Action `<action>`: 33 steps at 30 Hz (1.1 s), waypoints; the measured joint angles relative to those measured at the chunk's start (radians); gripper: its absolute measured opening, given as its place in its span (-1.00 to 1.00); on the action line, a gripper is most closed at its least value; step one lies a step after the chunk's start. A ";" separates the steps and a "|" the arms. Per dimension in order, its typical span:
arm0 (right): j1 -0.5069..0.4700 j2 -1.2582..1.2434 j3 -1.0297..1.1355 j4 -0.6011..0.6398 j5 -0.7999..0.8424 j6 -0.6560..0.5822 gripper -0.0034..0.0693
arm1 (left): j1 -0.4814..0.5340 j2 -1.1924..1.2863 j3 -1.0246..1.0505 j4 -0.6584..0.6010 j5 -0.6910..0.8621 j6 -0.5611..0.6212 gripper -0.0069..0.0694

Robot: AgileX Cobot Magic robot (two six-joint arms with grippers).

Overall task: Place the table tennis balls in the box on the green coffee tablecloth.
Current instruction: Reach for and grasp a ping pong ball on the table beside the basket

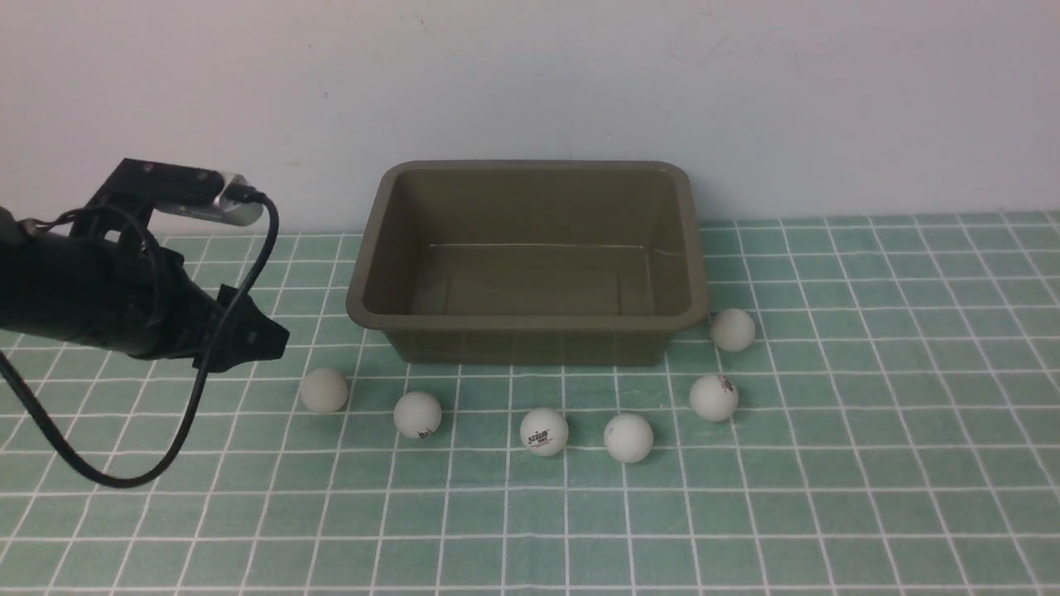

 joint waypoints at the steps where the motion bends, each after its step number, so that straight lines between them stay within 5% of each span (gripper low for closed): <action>1: 0.000 0.000 0.000 0.000 0.000 0.000 -0.39 | -0.012 0.012 -0.012 0.033 -0.001 -0.036 0.31; 8: 0.000 0.000 0.000 0.000 0.001 0.000 -0.39 | -0.085 0.126 -0.092 0.263 -0.015 -0.217 0.30; 24: 0.000 0.000 0.000 0.000 0.002 0.000 -0.39 | -0.099 0.258 -0.126 0.292 -0.108 -0.228 0.30; 33: 0.000 0.000 0.000 0.000 0.000 0.000 -0.39 | -0.099 0.254 -0.126 0.352 -0.087 -0.277 0.08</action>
